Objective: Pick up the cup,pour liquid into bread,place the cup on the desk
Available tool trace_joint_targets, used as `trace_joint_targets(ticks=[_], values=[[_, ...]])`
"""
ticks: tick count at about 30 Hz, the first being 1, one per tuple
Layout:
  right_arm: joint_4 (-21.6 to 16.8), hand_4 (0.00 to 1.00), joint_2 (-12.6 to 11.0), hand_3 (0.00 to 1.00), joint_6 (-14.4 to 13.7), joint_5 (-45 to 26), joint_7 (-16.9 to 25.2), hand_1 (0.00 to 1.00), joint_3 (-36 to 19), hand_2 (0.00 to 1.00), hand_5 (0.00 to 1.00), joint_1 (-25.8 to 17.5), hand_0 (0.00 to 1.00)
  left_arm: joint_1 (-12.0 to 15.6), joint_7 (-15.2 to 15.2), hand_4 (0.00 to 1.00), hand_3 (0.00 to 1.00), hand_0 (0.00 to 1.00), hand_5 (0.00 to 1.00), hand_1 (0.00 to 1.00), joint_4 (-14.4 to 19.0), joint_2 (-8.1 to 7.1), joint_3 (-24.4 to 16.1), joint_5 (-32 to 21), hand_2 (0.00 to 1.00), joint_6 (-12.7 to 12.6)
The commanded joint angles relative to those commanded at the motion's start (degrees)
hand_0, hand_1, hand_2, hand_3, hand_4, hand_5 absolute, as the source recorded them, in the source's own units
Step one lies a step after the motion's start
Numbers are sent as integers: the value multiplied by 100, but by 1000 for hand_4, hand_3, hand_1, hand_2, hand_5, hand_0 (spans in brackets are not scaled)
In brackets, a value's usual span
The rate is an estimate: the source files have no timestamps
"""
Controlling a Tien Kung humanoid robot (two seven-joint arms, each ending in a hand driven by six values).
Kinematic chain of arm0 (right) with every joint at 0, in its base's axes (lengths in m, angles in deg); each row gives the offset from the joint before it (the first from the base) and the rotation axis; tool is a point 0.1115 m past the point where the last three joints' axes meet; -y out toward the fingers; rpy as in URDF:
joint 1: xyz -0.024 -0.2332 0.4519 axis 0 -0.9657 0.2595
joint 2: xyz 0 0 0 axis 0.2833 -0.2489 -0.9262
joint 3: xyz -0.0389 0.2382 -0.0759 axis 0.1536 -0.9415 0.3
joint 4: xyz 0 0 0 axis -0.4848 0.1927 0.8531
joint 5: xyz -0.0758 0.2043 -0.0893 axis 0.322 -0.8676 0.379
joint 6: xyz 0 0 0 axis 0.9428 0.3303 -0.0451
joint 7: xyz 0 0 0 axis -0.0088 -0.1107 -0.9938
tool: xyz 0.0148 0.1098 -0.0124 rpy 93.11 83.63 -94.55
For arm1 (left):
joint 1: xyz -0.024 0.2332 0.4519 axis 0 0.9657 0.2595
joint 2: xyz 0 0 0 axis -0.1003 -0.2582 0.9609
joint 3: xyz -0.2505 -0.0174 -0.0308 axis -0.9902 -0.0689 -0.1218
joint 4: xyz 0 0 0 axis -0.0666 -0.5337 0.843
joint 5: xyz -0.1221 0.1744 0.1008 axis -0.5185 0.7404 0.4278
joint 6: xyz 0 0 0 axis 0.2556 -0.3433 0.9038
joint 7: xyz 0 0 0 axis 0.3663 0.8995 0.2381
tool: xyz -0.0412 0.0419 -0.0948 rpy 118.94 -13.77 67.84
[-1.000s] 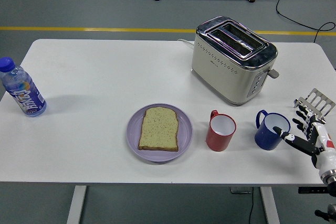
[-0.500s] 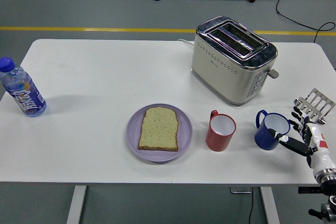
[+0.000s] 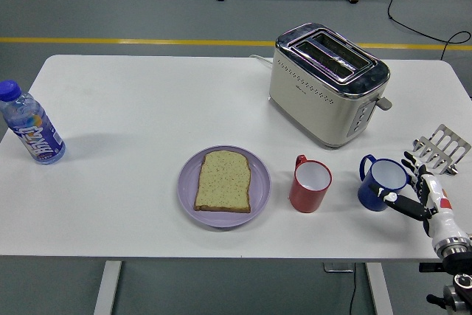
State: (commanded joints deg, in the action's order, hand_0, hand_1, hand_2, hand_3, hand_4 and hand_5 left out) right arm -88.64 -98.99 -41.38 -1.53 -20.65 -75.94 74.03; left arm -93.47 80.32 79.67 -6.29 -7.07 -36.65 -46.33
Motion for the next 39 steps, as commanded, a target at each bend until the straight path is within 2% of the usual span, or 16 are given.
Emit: trace_joint_targets(ticks=[39], values=[[787,998,278,973,-17,-156,174,865,188,940,171,393,972,-21,5,396,611,690,998,756,11,-13,7,-9,773,-15]])
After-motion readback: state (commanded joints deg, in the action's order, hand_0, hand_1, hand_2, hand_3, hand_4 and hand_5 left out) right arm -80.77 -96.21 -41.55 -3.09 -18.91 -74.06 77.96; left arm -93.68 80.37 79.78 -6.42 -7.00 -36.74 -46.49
